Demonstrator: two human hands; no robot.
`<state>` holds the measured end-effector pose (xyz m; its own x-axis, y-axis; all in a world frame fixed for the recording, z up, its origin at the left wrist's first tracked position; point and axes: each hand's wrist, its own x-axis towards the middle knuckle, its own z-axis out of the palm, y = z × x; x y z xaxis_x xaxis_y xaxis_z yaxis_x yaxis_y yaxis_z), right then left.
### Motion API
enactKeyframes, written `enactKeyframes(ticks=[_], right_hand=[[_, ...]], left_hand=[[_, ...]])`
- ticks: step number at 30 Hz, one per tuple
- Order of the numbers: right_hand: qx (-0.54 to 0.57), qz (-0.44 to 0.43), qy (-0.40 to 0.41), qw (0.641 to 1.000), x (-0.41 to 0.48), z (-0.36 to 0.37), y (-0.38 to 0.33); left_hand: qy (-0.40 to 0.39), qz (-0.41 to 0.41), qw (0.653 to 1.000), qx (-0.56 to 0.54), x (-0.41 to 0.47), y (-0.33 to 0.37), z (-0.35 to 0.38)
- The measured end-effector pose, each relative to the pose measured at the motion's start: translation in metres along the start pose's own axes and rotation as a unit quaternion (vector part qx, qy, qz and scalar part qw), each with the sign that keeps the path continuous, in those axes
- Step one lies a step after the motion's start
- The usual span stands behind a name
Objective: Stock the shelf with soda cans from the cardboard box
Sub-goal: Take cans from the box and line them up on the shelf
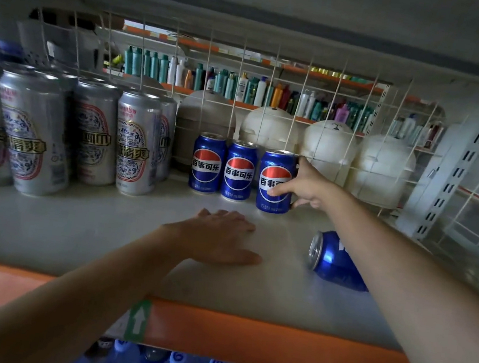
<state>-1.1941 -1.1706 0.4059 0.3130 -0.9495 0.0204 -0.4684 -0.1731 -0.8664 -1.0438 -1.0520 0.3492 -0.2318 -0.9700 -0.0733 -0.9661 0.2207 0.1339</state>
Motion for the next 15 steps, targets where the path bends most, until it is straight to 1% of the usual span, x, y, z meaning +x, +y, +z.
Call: enactKeyframes(ticks=[4,10,15], right_hand=[[-0.003,0.017,-0.006,1.0,0.008,-0.003,0.004],[-0.006,0.016,-0.017,1.0,0.015,0.001,0.003],[-0.018,0.002,-0.004,1.0,0.016,0.006,-0.001]], left_hand=[[-0.005,0.0,1.0,0.004,0.0,0.001,-0.001],[-0.014,0.004,1.0,0.009,-0.002,0.002,-0.004],[-0.019,0.006,1.0,0.02,-0.003,0.005,-0.006]])
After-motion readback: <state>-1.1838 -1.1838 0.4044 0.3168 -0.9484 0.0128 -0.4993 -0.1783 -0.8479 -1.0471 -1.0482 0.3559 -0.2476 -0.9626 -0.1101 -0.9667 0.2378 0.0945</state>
